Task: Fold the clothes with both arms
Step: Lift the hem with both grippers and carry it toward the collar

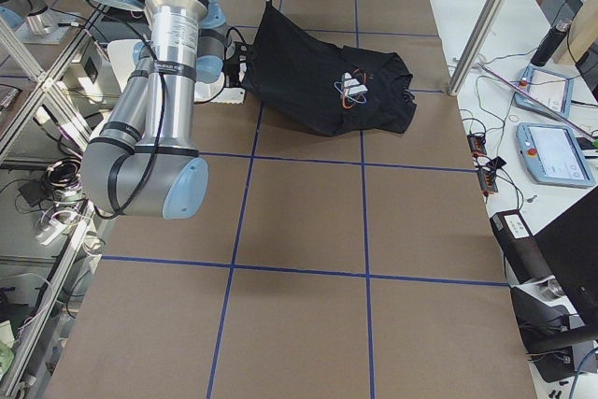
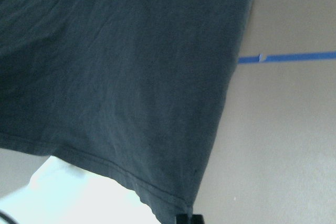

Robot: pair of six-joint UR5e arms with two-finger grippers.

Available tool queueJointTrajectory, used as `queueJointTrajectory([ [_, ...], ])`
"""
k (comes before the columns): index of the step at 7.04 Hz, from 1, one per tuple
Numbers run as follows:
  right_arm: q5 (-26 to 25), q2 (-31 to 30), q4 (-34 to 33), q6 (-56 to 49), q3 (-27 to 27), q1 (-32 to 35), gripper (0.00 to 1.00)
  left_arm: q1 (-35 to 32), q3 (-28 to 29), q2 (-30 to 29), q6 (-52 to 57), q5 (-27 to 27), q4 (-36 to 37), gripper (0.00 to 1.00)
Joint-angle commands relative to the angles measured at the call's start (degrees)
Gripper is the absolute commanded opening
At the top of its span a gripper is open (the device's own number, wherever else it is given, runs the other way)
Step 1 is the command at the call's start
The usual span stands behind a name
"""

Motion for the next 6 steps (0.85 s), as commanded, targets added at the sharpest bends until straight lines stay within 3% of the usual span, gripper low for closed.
queueJointTrajectory([
  [1, 2.1, -0.2, -0.1, -0.6, 2.9, -3.0, 0.0, 4.0, -6.1, 2.8, 0.0, -1.0, 0.6, 0.0],
  [3, 1.2, 0.1, -3.8, -2.3, 1.7, 5.9, 0.0, 0.6, -0.9, -0.8, 0.0, -0.5, 1.1, 0.0],
  [5, 1.2, 2.1, -3.9, -7.0, -4.5, 16.8, 0.0, -10.0, 12.0, -12.5, 0.8, -0.2, 1.0, 0.0],
  [6, 1.1, 7.7, -3.9, -7.8, -9.3, 21.3, 0.0, -14.9, 17.3, -17.3, 4.6, 2.3, 1.0, 0.0],
])
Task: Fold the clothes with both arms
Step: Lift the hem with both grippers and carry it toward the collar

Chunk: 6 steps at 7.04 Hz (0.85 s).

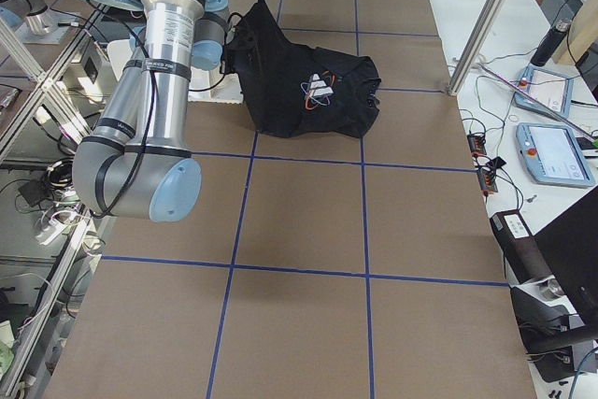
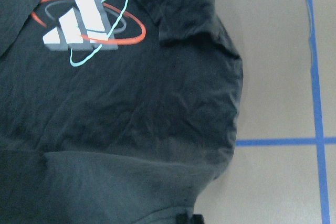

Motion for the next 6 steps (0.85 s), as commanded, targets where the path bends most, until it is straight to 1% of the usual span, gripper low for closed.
queueJointTrajectory([
  [1, -0.1, 7.3, -0.3, -2.0, -8.5, 9.4, 0.0, -9.7, 10.1, -8.3, 5.8, 3.9, -0.1, 0.0],
  [2, -0.1, 10.0, -0.3, -2.0, -10.4, 12.6, 0.0, -13.4, 12.3, -10.4, 7.9, 4.0, -0.1, 0.0],
  [4, -0.1, 13.3, -0.4, -3.1, -13.7, 17.1, 0.0, -17.4, 16.6, -14.1, 8.5, 4.0, -0.2, 0.0],
  [5, -0.1, 17.0, -0.4, -3.8, -17.5, 19.2, 0.0, -18.5, 19.9, -16.4, 8.5, 4.0, -0.4, 0.0],
  [6, 0.0, 20.3, -0.4, -5.0, -20.7, 20.7, 0.0, -19.1, 23.4, -18.6, 8.6, 5.3, -0.7, 0.0],
])
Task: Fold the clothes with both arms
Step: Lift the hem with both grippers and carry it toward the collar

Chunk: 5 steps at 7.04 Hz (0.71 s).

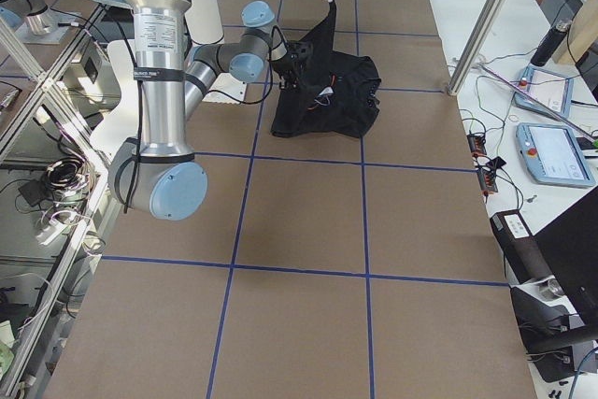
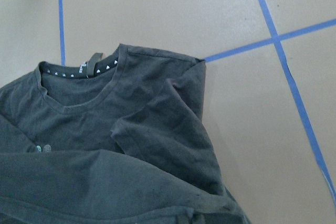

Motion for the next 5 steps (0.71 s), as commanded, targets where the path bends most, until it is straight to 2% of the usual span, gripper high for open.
queueJointTrajectory([
  [1, 0.1, 6.0, -0.1, -2.1, -6.8, 3.7, 0.0, -1.2, 8.1, -4.8, 0.1, 2.2, -1.3, 0.0],
  [3, 0.1, 10.4, -0.2, -4.2, -13.0, 6.8, 0.0, -1.8, 15.4, -6.9, 0.2, 2.7, -7.2, 0.0],
  [5, -0.2, 14.3, -0.2, -4.6, -19.0, 7.7, 0.0, -1.8, 24.4, -11.0, 2.1, 4.1, -10.2, 0.0],
])
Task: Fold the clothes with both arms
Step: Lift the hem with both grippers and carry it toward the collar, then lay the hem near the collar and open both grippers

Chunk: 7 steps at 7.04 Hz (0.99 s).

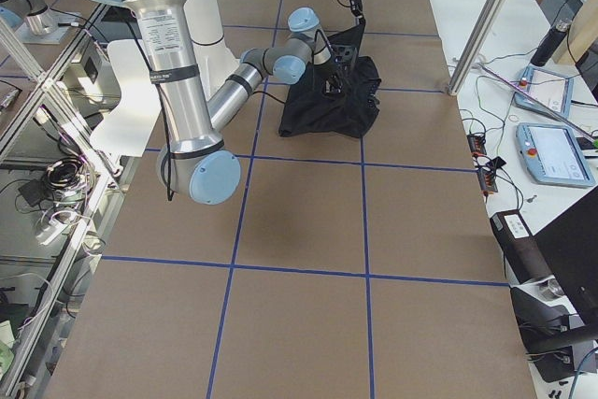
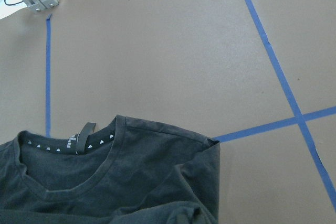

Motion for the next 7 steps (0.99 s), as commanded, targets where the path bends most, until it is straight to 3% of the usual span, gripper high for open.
queueJointTrajectory([
  [1, -1.5, 3.6, 0.1, -0.4, -7.0, 0.6, 0.0, 0.0, 10.9, -3.5, 2.3, 1.2, -6.2, 0.0],
  [3, -1.8, 4.3, 0.2, -1.5, -11.7, 0.6, 0.0, 0.1, 21.4, -7.1, 3.7, 1.4, -10.2, 0.0],
  [7, -2.6, 3.6, 0.3, -3.6, -13.9, 0.6, 0.0, 0.3, 23.7, -7.2, 6.6, 3.1, -10.3, 0.0],
])
